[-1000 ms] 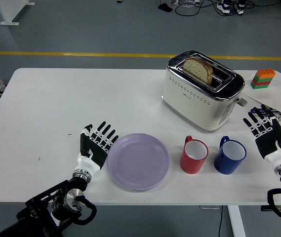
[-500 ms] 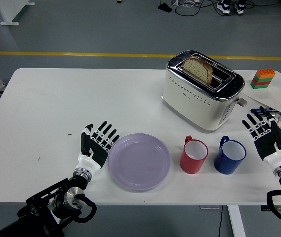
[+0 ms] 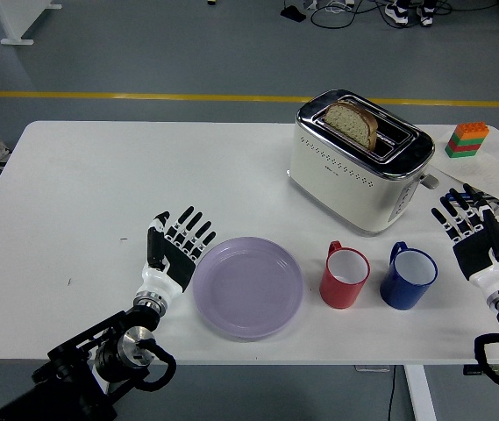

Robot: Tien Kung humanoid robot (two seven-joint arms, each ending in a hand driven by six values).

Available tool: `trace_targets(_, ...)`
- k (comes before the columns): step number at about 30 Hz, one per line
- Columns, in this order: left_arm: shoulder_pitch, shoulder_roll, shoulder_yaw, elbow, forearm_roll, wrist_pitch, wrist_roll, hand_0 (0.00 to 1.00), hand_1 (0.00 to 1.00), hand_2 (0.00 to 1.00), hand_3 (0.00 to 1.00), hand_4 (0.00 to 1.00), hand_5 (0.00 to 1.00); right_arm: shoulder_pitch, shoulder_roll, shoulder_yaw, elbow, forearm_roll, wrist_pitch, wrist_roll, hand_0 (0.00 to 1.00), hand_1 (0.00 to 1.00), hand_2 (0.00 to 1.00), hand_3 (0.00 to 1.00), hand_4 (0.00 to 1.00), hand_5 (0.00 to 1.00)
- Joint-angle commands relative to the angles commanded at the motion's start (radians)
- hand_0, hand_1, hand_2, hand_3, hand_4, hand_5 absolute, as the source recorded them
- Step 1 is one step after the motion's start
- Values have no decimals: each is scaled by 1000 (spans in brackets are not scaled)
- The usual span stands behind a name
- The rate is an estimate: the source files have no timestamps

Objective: Push plate across desktop,pick up the break from the machine,place the break in the plate

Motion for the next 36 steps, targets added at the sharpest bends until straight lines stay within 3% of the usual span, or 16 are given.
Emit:
trace_targets(3,34,24,-59,-66,64,36,3,742,751,821,742,546,998,0,-8,12,21,-31,-6,2,735,668,684,640,499,378)
trace_targets(8,90,53,-140,-144,116,59,2,745,762,812,744,544,998,15,-33,36,62,-93,-23,6,733,669,682,640,501,376)
trace_targets(12,152,78,-216,-223,164,72,6,745,762,812,744,544,998,67,-84,41,83,-167,-49,15,733,669,682,640,501,376)
trace_targets(16,207,84,-290,-288,204,84,9,756,774,812,748,543,998,145,-139,23,72,-274,-89,23,736,677,686,637,502,355)
trace_targets(21,276,98,-357,-355,263,97,23,761,778,812,751,539,998,295,-213,-47,6,-477,-128,4,757,713,713,670,540,312)
trace_targets(24,298,99,-375,-371,270,99,23,761,778,812,751,539,998,362,-228,-77,-23,-588,-141,-6,757,713,713,670,540,312)
trace_targets(25,311,99,-386,-379,272,100,24,763,774,811,753,533,998,397,-233,-97,-47,-627,-147,-12,804,761,765,738,692,234)
trace_targets(30,342,105,-404,-406,278,103,24,763,774,811,753,533,998,536,-245,-179,-142,-824,-152,-45,804,761,765,738,692,234)
trace_targets(31,348,107,-408,-412,281,104,25,765,774,809,755,534,998,560,-246,-198,-161,-863,-149,-52,864,819,834,843,797,256)
trace_targets(36,370,111,-424,-439,291,109,27,765,774,809,755,534,998,691,-235,-315,-276,-1067,-128,-87,864,819,834,843,797,256)
